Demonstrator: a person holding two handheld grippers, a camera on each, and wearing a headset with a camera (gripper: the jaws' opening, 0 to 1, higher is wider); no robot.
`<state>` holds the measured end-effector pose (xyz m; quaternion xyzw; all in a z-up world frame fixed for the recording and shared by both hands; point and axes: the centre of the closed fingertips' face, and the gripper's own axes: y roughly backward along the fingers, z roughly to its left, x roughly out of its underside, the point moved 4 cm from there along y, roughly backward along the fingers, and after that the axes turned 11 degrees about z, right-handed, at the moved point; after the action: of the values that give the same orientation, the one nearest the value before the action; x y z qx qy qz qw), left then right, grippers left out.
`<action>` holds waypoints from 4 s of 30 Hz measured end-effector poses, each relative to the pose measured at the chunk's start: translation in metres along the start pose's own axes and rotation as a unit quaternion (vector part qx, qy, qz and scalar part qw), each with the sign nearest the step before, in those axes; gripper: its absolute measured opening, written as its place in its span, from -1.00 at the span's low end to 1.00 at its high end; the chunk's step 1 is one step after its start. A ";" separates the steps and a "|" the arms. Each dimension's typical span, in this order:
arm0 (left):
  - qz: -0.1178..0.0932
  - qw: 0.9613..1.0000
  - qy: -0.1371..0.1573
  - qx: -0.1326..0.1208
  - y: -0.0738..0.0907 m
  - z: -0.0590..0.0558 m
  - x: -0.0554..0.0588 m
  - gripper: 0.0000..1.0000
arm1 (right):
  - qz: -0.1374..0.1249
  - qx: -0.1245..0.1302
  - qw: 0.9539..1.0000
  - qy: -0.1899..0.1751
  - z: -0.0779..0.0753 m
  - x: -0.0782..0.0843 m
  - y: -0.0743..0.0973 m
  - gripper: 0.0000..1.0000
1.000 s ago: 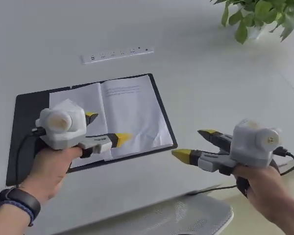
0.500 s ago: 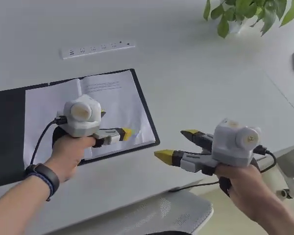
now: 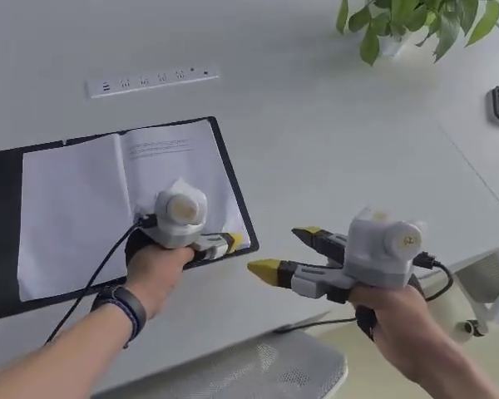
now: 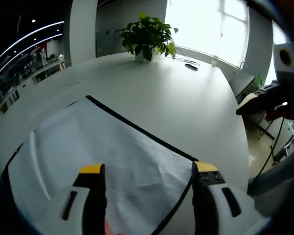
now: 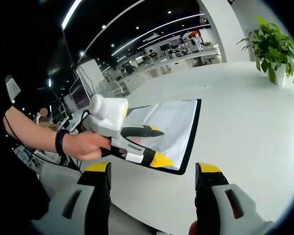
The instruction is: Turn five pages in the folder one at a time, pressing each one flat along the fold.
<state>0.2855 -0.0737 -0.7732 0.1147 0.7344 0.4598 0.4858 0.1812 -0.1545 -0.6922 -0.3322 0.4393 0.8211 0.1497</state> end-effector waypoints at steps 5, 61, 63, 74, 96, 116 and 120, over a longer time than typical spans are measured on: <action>0.003 1.000 -0.024 -0.020 -0.006 0.001 0.003 0.47 | -0.007 -0.005 1.000 -0.008 -0.002 -0.005 0.000 0.36; -0.015 1.000 0.019 -0.001 0.004 0.018 0.011 0.05 | -0.006 -0.047 0.998 -0.040 -0.026 -0.027 -0.055 0.15; -0.015 1.000 0.018 -0.002 0.004 0.018 0.011 0.05 | -0.003 -0.053 0.998 -0.039 -0.029 -0.032 -0.065 0.14; -0.014 1.000 0.022 -0.002 0.004 0.019 0.011 0.05 | 0.008 -0.098 0.993 -0.065 -0.037 -0.050 -0.101 0.04; -0.009 1.000 0.016 0.007 0.005 0.018 0.011 0.09 | -0.006 -0.149 0.978 -0.144 -0.053 -0.050 -0.112 -0.63; -0.010 1.000 0.012 0.017 0.021 0.008 0.011 0.24 | 0.002 -0.144 0.977 -0.156 -0.052 -0.036 -0.110 -1.00; -0.014 1.000 0.013 0.012 0.029 0.009 0.011 0.26 | -0.003 -0.144 0.977 -0.161 -0.051 -0.037 -0.108 -1.00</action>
<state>0.2788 -0.0456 -0.7580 0.1043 0.7476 0.4454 0.4815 0.2878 -0.1329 -0.7541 -0.2152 0.2862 0.9179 0.1711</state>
